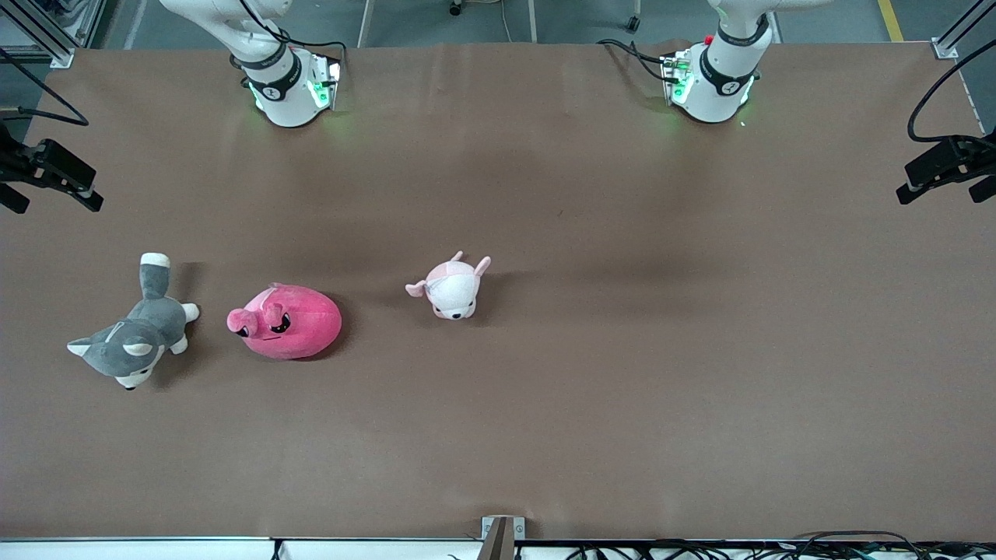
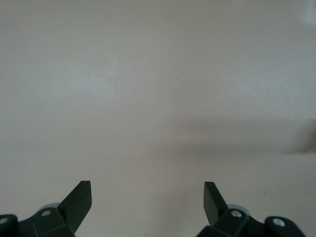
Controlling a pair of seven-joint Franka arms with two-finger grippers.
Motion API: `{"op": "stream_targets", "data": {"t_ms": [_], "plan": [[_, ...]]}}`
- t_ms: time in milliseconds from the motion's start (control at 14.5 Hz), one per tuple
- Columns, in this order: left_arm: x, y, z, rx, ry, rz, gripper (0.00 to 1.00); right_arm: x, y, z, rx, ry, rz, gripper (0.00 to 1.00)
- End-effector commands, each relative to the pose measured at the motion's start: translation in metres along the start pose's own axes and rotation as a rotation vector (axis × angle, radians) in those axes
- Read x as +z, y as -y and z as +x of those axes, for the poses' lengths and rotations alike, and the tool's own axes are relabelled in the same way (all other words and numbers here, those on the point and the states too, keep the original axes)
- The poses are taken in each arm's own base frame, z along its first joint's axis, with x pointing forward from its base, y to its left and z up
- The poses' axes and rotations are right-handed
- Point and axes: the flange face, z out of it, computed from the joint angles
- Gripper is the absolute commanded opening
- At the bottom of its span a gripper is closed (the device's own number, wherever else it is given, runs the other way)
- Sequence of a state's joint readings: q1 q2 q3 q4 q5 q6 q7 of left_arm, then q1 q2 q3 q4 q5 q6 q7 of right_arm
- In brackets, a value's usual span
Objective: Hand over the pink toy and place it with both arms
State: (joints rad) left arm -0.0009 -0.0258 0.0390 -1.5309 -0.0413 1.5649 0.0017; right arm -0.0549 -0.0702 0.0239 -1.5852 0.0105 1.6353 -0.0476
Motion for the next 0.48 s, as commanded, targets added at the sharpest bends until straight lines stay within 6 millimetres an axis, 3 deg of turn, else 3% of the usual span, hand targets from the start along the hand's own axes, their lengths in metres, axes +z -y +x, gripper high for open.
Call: {"op": "stream_targets", "data": {"t_ms": [0, 414], "plan": [[-0.005, -0.002, -0.005, -0.009, -0.017, -0.003, 1.0, -0.004, -0.005, -0.004, 0.004, -0.007, -0.025, 1.0], [-0.006, -0.004, -0.006, -0.008, -0.017, -0.008, 1.0, 0.016, -0.005, -0.007, 0.007, 0.003, -0.025, 1.0]]}}
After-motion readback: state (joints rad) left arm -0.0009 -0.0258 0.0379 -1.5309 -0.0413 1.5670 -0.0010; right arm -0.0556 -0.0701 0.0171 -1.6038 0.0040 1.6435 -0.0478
